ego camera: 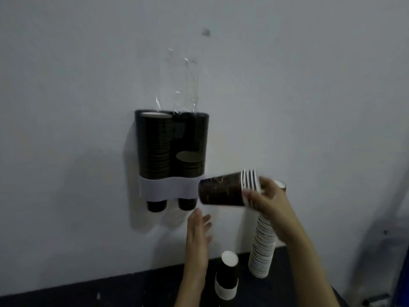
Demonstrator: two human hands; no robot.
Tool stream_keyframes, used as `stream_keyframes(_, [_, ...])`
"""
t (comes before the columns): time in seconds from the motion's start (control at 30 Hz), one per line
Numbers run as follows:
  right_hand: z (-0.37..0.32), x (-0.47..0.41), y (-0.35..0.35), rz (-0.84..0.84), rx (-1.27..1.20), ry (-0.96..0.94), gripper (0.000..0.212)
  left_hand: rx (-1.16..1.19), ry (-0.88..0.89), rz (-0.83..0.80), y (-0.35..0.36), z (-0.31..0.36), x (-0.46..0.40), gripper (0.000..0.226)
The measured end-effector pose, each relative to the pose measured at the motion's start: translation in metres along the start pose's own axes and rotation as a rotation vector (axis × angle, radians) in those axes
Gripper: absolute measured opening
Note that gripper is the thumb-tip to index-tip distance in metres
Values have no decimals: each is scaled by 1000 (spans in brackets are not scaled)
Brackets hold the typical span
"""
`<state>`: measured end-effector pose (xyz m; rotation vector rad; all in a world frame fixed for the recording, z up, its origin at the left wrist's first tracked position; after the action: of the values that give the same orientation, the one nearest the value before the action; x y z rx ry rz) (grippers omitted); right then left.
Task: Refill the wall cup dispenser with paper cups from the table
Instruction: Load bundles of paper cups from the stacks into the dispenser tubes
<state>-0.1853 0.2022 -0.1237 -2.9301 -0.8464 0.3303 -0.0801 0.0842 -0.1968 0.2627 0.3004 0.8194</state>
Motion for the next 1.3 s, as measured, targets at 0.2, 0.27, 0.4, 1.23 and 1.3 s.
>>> stream_keyframes(0.2, [-164,-44,20,253,65,-375,64,-50,-93,133,-28,4,4,30])
stream_keyframes(0.27, [-202,-59,39,262,168,-435,64,-82,-87,158,-34,6,6,15])
stream_keyframes(0.4, [-226,-98,83,185,515,-401,66,-51,-26,204,-43,15,-1,25])
stream_keyframes(1.23, [-157,-97,79,147,450,-334,42,-211,10,36,-42,-8,-3,41])
stream_keyframes(1.3, [-119,-83,56,245,278,-301,34,-259,-13,-12,-43,-22,-2,42])
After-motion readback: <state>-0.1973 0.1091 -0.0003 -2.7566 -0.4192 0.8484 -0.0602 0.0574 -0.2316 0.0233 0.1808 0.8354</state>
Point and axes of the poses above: each hand's wrist, its own x-axis away from the middle knuckle, its own y-axis out of the palm, z = x × y, the point moved 4 cm from there along -x, towards the middle knuckle, and after that the axes turned 8 degrees about y, right-handed, at the moved point
